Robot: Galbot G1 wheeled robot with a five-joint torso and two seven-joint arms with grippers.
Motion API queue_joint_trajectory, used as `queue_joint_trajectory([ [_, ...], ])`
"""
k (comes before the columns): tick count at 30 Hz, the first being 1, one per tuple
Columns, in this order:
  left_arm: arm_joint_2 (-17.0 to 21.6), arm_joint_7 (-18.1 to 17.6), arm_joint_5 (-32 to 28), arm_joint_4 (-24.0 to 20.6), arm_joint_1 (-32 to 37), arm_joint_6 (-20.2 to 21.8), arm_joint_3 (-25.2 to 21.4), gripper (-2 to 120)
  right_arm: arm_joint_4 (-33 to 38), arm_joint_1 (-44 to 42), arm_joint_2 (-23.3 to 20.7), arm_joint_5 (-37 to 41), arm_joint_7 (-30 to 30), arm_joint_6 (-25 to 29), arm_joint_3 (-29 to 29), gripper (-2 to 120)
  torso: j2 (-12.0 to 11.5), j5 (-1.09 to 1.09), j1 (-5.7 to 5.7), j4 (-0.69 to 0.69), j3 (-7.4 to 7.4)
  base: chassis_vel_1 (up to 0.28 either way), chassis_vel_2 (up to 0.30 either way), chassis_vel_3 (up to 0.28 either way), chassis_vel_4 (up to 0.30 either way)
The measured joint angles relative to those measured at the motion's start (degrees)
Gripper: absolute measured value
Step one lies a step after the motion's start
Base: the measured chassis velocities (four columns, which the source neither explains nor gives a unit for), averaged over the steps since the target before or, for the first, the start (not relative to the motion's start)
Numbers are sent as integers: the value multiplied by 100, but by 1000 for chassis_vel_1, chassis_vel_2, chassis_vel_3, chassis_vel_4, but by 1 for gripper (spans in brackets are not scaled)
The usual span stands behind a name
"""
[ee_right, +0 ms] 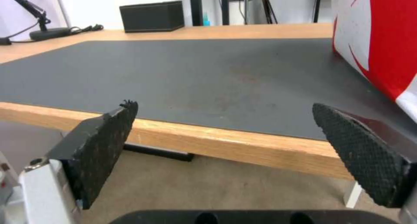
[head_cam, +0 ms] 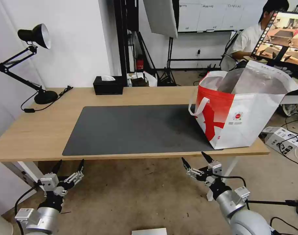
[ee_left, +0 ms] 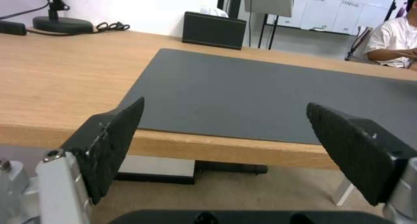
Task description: Pick up the trash from the table and place it into the takeout bag.
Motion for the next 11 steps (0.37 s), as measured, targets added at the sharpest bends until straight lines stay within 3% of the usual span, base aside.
queue_joint_trajectory([
  [11,6,-2,-5,0,-6,4,6,100,0,0,0,0,0,0,0,100,0,0,0,0,0,0,0,0,0],
])
